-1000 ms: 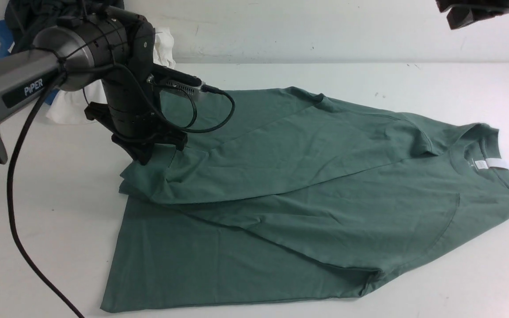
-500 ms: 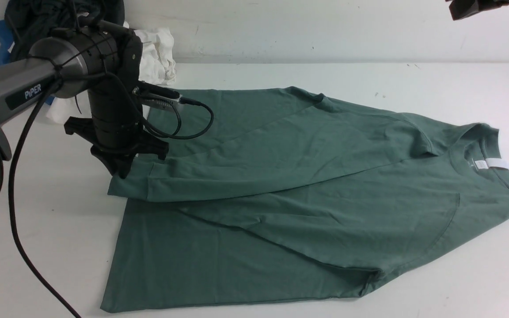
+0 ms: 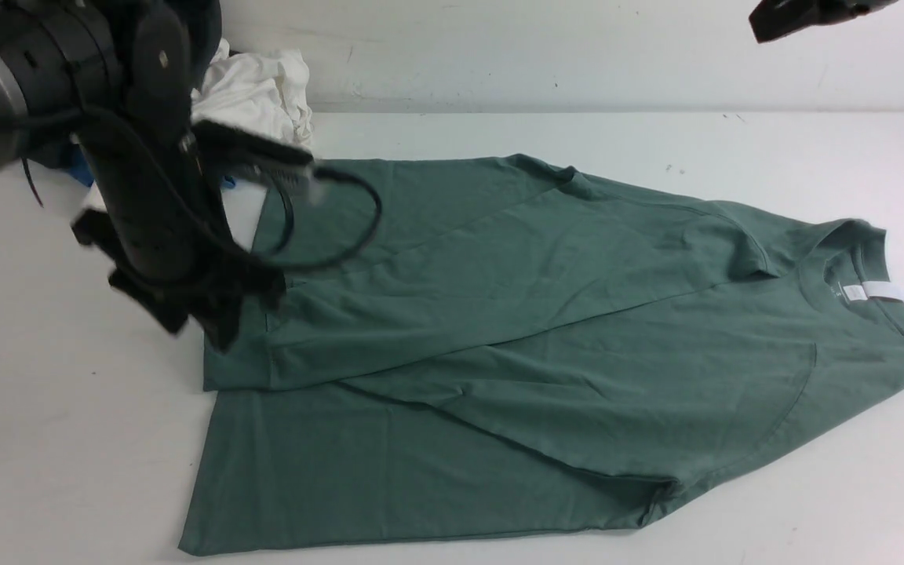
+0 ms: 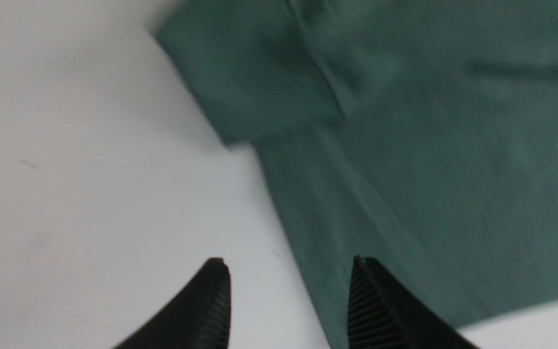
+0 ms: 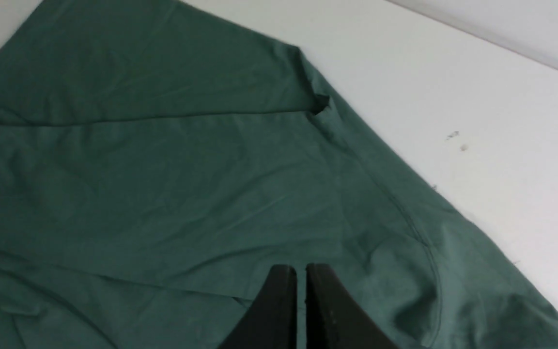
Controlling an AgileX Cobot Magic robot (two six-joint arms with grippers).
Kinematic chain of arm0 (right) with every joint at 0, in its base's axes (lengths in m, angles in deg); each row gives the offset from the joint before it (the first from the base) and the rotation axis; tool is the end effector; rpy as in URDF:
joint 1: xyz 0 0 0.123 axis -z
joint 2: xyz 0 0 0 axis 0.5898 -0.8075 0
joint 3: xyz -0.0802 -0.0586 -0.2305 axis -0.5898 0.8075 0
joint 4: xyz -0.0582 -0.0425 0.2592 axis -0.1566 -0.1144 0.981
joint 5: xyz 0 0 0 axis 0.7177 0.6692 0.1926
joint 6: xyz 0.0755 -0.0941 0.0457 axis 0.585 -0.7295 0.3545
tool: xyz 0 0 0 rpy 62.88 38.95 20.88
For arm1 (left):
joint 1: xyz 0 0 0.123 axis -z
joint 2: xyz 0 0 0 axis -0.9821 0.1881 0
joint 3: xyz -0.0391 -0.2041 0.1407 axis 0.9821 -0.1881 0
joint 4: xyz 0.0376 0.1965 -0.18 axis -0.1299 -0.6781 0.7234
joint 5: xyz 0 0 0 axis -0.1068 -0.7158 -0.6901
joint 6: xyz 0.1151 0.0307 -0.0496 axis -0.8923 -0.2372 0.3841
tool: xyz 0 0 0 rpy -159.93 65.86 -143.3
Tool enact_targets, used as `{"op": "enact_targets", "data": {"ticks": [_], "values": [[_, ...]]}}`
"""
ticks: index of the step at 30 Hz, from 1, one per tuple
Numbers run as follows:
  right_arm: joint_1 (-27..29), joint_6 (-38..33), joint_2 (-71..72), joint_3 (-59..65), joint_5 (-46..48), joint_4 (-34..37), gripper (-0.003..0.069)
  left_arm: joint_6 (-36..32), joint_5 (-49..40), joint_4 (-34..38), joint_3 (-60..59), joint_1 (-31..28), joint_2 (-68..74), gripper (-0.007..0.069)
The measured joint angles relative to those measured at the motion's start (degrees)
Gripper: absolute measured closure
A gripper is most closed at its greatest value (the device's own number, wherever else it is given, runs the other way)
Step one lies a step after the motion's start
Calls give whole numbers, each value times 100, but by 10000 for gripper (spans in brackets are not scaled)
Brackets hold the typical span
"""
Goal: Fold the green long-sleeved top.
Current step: Use both arms simultaneously to clamp the lower edge of the clothing fabric
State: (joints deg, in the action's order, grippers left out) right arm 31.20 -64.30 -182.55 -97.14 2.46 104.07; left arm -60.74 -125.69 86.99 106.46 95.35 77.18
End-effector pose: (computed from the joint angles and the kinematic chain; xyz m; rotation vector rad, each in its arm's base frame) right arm 0.4251 0.0807 0.3411 -0.7080 2.3851 0.3155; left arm 0.3480 -0.0981 0.1689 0.5409 3.0294 0.0224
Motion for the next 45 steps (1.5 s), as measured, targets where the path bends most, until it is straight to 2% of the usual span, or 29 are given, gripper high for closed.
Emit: {"op": "enact_targets", "data": {"ticks": [2, 3, 7, 11, 17, 19, 21, 22, 24, 27, 28, 31, 35, 39, 42, 45], "values": [[0, -380, 0, 297, -5, 229, 627, -344, 56, -22, -1022, 478, -169, 314], [0, -420, 0, 327, -5, 281, 627, -410, 71, -44, -1170, 522, -181, 314], [0, -1256, 0, 940, -22, 980, 627, -1096, 747, -485, -2172, 1382, -318, 306], [0, -1681, 0, 1322, -39, 1500, 627, -1424, 1090, -760, -2442, 1610, -267, 281], [0, -1790, 7, 1449, -80, 1643, 627, -1831, 1279, -1057, -2526, 1597, 80, 285], [0, -1826, 86, 1461, -92, 1656, 627, -1917, 1235, -1151, -2495, 1603, 176, 350], [0, -1896, 245, 1465, -97, 1647, 627, -1756, 1283, -1423, -2495, 1603, 202, 475], [0, -1927, 349, 1465, -104, 1604, 627, -1598, 1344, -1590, -2495, 1603, 210, 535], [-7, -1985, 566, 1465, -104, 1453, 631, -1212, 1475, -1878, -2502, 1603, 189, 595], [-166, -2102, 1248, 1625, -105, 904, 656, -455, 1785, -2177, -2586, 1585, 26, 623], [-185, -2102, 1248, 1643, -105, 904, 657, -455, 1785, -2189, -2592, 1576, 9, 623], [-516, -2124, 2056, 2118, -231, 453, 669, 104, 1969, -2335, -2619, 1425, -516, 623], [-596, -2013, 2389, 3128, -428, -165, 669, 315, 2299, -2381, -2619, 972, -1179, 623], [-591, -1849, 2044, 4390, -750, -812, 665, 402, 2679, -2276, -2619, 444, -1433, 623], [-591, -1839, 1756, 4985, -1102, -1007, 634, 363, 2749, -2074, -2619, 124, -1449, 623], [-591, -1834, 1506, 5383, -1396, -1303, 561, 293, 2748, -1945, -2631, -111, -1449, 623]]}}
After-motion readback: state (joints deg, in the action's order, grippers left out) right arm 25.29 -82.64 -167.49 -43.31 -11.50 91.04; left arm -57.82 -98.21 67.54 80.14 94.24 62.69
